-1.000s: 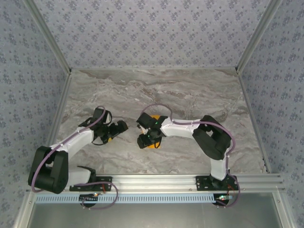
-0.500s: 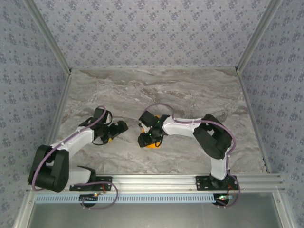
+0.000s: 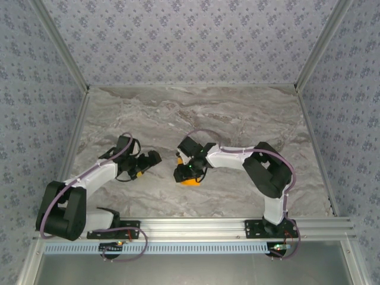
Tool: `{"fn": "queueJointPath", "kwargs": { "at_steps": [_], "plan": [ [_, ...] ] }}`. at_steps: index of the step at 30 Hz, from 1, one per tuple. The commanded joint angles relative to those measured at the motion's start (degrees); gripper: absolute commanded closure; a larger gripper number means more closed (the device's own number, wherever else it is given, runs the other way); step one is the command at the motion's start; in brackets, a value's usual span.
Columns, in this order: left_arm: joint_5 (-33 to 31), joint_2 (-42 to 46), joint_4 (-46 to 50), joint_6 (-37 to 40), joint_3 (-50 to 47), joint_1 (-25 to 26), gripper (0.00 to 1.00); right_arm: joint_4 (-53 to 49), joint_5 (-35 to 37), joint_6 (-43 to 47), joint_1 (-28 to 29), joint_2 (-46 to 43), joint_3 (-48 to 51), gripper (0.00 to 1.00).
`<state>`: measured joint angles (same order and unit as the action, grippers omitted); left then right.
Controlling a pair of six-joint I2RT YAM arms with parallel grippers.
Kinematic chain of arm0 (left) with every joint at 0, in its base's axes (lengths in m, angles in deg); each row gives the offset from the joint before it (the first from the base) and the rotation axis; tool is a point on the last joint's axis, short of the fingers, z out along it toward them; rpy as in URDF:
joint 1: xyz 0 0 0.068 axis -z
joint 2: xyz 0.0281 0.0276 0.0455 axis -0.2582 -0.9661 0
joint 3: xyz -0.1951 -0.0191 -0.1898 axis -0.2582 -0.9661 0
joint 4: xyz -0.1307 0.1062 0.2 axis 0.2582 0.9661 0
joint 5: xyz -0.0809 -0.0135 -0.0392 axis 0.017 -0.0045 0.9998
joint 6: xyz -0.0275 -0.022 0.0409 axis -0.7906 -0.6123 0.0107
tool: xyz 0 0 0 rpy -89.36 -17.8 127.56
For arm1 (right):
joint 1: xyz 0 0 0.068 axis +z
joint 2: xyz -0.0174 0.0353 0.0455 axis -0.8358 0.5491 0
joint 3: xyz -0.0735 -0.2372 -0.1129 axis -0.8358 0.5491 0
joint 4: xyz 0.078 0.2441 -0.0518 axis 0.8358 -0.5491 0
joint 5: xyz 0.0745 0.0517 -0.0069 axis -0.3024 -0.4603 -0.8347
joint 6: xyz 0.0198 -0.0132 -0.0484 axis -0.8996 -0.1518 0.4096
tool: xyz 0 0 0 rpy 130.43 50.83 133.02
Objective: Fold a paper plane with a square sheet of paper (pick it up from the middle)
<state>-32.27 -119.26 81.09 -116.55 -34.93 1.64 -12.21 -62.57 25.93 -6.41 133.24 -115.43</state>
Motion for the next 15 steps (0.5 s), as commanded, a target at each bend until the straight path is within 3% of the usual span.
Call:
{"fn": "queueJointPath", "kwargs": {
  "at_steps": [1,9,15],
  "plan": [
    [3.9,-0.2,-3.6,-1.3,-1.2,0.8,0.03,-0.6,2.3,-1.9,-1.1,4.1,3.4,0.54],
    [8.5,-0.2,-10.6,-4.0,-3.7,3.9,0.16,0.4,1.1,-3.1,-2.5,4.4,4.8,0.59],
    [10.3,-1.3,-15.0,-5.7,-4.5,7.4,0.36,1.4,-0.4,-3.8,-3.6,4.3,5.5,0.61]
  ]
}}
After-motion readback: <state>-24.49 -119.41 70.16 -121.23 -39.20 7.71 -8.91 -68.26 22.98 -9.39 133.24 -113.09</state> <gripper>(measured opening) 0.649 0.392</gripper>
